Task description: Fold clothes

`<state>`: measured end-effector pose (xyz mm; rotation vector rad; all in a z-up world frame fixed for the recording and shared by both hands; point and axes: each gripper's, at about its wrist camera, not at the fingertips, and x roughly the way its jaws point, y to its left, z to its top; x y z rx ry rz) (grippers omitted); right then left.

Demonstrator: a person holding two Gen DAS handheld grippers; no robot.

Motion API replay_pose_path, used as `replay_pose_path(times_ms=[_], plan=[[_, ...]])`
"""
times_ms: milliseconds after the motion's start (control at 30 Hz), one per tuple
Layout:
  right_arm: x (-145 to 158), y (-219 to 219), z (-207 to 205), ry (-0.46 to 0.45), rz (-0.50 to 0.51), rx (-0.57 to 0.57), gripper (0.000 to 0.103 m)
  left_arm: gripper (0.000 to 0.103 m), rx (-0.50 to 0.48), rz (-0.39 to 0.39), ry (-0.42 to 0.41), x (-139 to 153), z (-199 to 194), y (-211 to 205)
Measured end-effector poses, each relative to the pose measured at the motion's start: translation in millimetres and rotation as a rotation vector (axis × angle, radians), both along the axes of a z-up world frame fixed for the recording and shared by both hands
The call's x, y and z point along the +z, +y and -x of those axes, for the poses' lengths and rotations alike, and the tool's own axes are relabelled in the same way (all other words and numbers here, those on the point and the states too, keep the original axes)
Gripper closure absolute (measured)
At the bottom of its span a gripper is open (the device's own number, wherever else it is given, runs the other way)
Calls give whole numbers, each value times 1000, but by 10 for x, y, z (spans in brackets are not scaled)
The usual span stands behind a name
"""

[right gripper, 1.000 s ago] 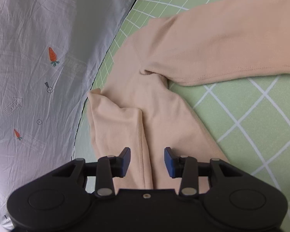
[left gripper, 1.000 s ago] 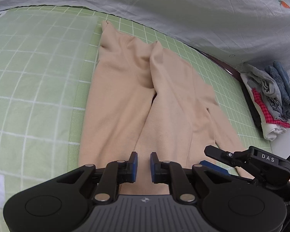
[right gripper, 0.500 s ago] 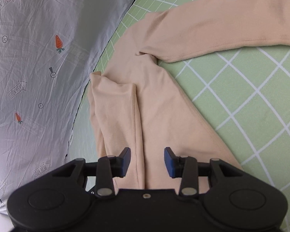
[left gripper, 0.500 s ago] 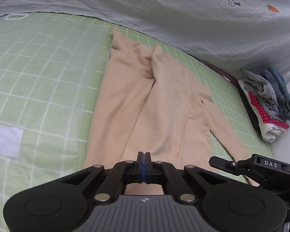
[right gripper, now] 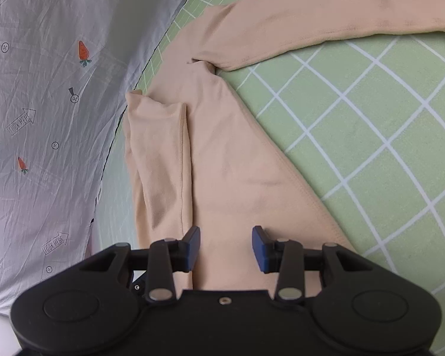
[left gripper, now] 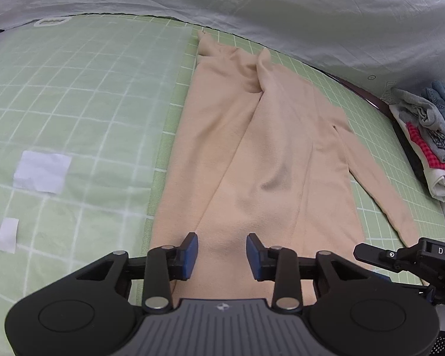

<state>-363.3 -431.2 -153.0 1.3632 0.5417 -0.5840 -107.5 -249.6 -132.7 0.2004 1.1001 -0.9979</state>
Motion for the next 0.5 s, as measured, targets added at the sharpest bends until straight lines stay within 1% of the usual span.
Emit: replay_pose_path(times_ms=[233, 300, 433, 500], plan=[[-21, 36, 126, 3, -3, -6, 63, 64, -12, -24, -70, 39, 100, -22], [-31, 42, 159, 1, -7, -12, 63, 61, -6, -30, -90, 62, 111, -23], [-54, 53, 223, -5, -16, -25, 64, 59, 16, -36, -100, 79, 96, -14], [-67, 48, 252, -13, -24, -39, 64, 59, 15, -46, -88, 55, 82, -21]])
